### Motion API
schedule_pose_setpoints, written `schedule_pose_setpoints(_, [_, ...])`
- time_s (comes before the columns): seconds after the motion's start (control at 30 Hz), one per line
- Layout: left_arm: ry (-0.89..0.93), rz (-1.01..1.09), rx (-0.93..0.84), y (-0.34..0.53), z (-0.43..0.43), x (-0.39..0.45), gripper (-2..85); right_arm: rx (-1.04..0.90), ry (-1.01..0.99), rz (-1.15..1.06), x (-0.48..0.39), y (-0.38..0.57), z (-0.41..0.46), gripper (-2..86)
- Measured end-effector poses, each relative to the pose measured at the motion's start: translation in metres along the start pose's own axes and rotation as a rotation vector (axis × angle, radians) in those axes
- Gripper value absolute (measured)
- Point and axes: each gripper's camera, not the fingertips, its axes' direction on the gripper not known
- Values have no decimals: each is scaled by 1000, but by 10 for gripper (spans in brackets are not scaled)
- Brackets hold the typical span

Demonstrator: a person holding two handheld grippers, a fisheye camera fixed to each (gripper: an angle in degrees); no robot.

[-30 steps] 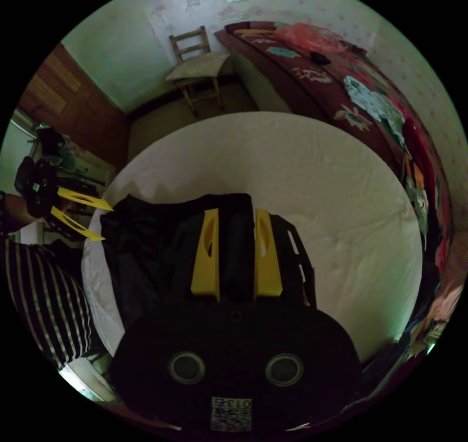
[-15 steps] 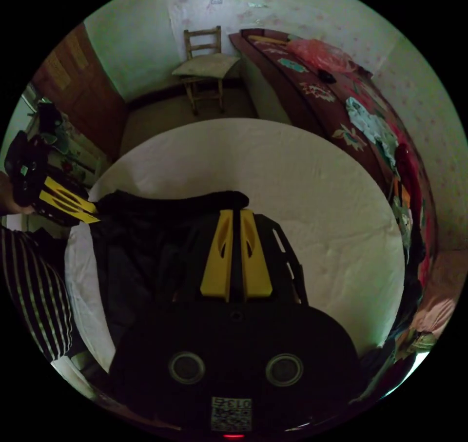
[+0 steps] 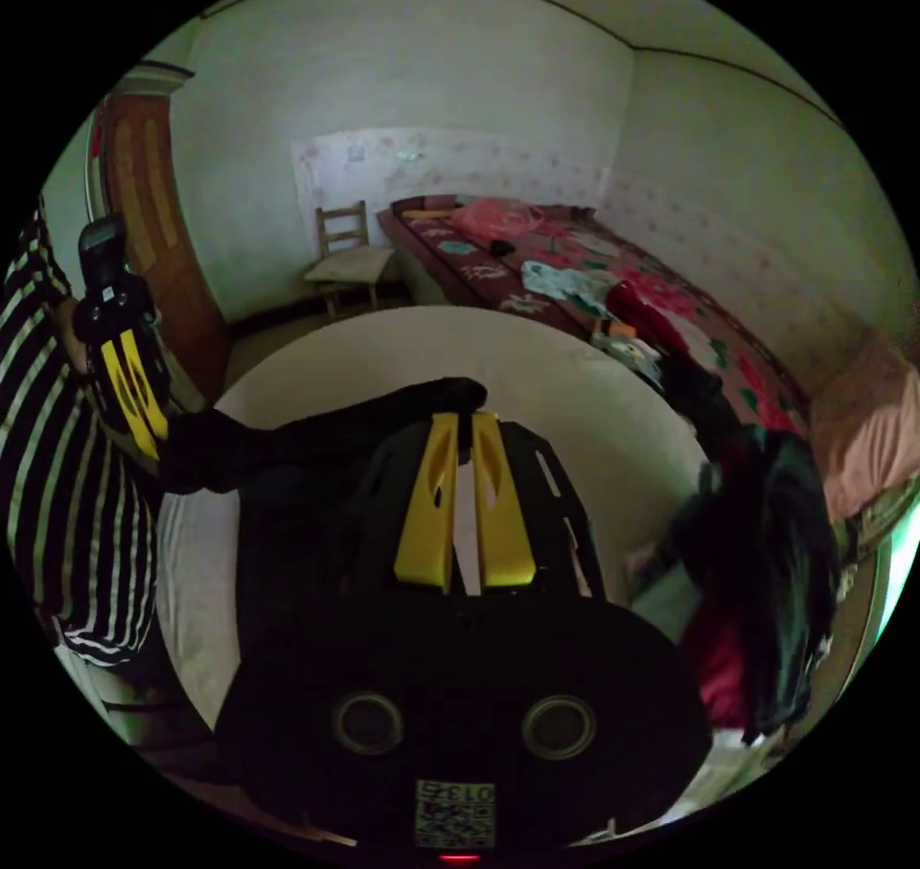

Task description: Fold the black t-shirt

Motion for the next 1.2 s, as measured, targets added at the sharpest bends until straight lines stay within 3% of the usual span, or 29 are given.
schedule_pose_setpoints(0.27, [136, 240, -140, -105, 156, 116, 1, -169, 107, 231, 41, 199, -75, 19])
schedule_pose_setpoints(0.43, [207, 268, -237, -151, 226, 163, 2, -216, 103, 371, 62, 304, -107, 17])
schedule_pose_setpoints(0.77, [237, 357, -363, -209, 322, 236, 17, -304, 177, 472, 85, 412, -157, 23])
schedule_pose_setpoints(1.03, [391, 398, -242, -237, 316, 267, 80, -381, 224, 631, 42, 451, -194, 74])
schedule_pose_setpoints(1.1, [353, 374, -221, -236, 310, 262, 80, -387, 199, 696, 29, 464, -195, 75])
schedule_pose_setpoints(1.2, [142, 321, -256, -231, 317, 244, 74, -418, 132, 785, 10, 483, -196, 82])
